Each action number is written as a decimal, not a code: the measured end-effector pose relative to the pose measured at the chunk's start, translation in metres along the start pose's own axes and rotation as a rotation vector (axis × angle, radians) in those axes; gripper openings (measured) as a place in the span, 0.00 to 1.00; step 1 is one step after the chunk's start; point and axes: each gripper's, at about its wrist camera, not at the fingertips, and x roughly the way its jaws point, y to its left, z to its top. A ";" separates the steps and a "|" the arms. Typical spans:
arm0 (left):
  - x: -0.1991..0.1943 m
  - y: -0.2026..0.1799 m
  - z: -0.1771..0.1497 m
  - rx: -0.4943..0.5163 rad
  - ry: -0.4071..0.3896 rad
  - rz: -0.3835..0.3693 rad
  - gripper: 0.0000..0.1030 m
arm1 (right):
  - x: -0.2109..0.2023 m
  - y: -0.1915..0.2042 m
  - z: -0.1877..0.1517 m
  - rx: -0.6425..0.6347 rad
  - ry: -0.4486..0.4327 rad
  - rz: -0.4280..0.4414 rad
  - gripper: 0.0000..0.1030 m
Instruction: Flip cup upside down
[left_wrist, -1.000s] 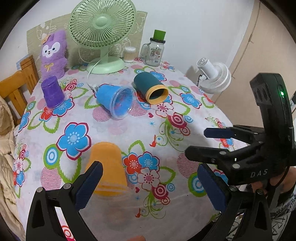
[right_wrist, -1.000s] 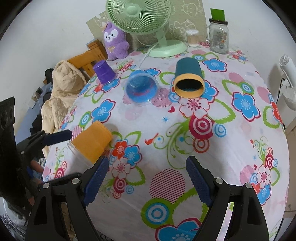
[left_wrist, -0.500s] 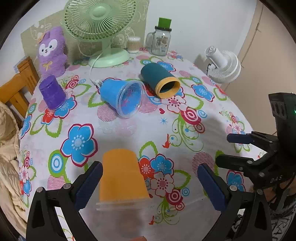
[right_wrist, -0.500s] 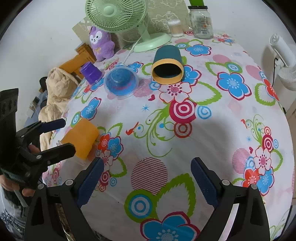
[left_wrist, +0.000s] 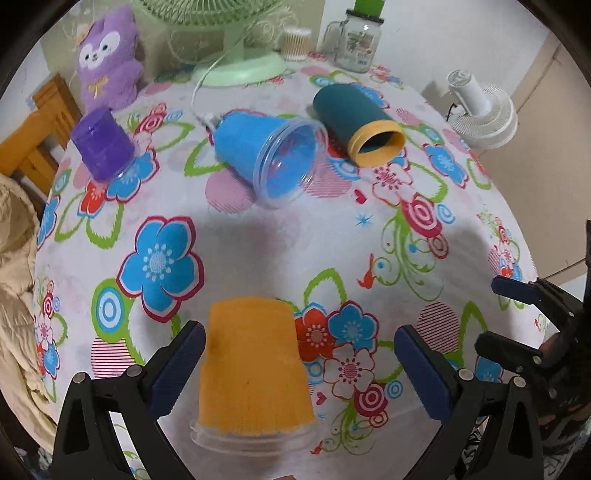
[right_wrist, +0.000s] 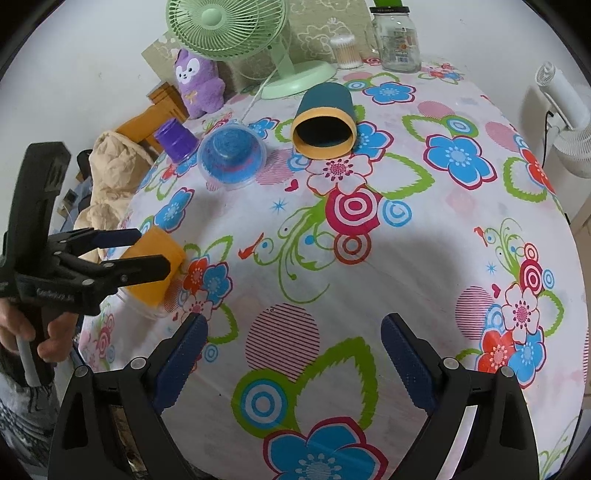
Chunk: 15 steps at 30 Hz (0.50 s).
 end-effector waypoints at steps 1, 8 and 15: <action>0.002 0.000 0.000 0.000 0.006 0.003 1.00 | 0.000 0.001 0.000 -0.006 0.001 -0.003 0.94; 0.010 -0.001 0.003 -0.004 0.023 0.009 1.00 | 0.005 0.005 -0.001 -0.036 0.005 -0.015 0.94; 0.017 0.003 0.009 -0.025 0.047 0.017 1.00 | 0.008 0.004 0.000 -0.039 0.010 -0.027 0.94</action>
